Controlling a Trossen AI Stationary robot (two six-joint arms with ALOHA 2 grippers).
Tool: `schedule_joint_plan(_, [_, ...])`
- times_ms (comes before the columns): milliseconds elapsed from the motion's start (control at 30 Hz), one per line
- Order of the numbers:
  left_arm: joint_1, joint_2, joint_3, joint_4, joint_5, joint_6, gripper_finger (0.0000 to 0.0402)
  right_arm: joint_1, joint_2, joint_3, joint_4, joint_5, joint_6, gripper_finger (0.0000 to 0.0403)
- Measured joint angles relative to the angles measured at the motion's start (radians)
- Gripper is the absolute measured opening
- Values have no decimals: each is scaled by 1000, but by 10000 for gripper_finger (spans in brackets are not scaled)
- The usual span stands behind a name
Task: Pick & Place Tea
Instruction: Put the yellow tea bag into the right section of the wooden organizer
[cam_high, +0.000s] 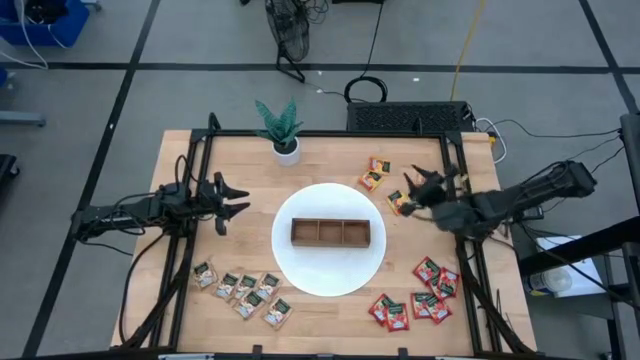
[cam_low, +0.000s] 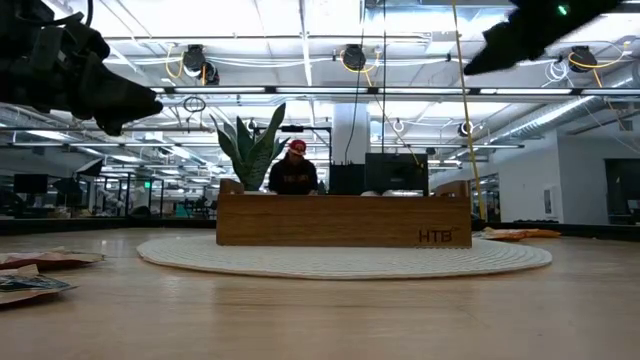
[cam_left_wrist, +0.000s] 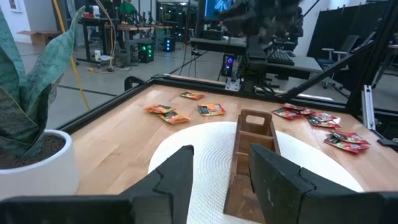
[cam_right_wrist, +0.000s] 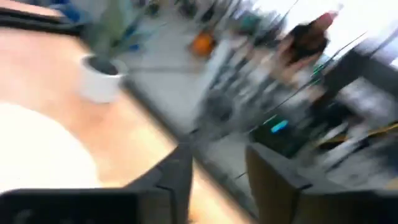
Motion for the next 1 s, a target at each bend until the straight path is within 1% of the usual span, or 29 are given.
schedule_joint_plan(67, [0, 0, 0, 3, -2, 0, 157, -112, 75, 116, -182, -272, 231, 173])
schedule_joint_plan(100, [0, 0, 0, 4, -2, 0, 157, -165, 119, 145, -247, -399, 302, 183])
schedule_joint_plan(133, [0, 0, 0, 3, -2, 0, 157, -214, 158, 158, -294, -488, 341, 192])
schedule_joint_plan(200, [0, -1, 0, 5, -3, 0, 157, -285, 234, 149, -375, -612, 386, 206])
schedule_joint_plan(267, [0, -1, 0, 3, -3, 0, 157, -356, 288, 147, -449, -684, 402, 212])
schedule_joint_plan(333, [0, -1, 0, 5, -3, 0, 157, -428, 330, 139, -508, -789, 429, 214])
schedule_joint_plan(433, [0, -1, 0, 4, -3, 0, 157, -507, 384, 93, -490, -961, 470, 213])
schedule_joint_plan(567, [0, -1, 0, 4, -4, 0, 157, -546, 426, 24, -346, -1069, 492, 214])
schedule_joint_plan(700, [0, -1, 0, 4, -4, 0, 157, -580, 453, -45, -237, -1119, 492, 214])
schedule_joint_plan(900, [0, -1, 0, 4, -4, 0, 157, -630, 465, -82, -216, -1119, 490, 211])
schedule_joint_plan(1000, [0, -1, 0, 4, -4, 0, 157, -632, 464, -82, -213, -1119, 487, 213])
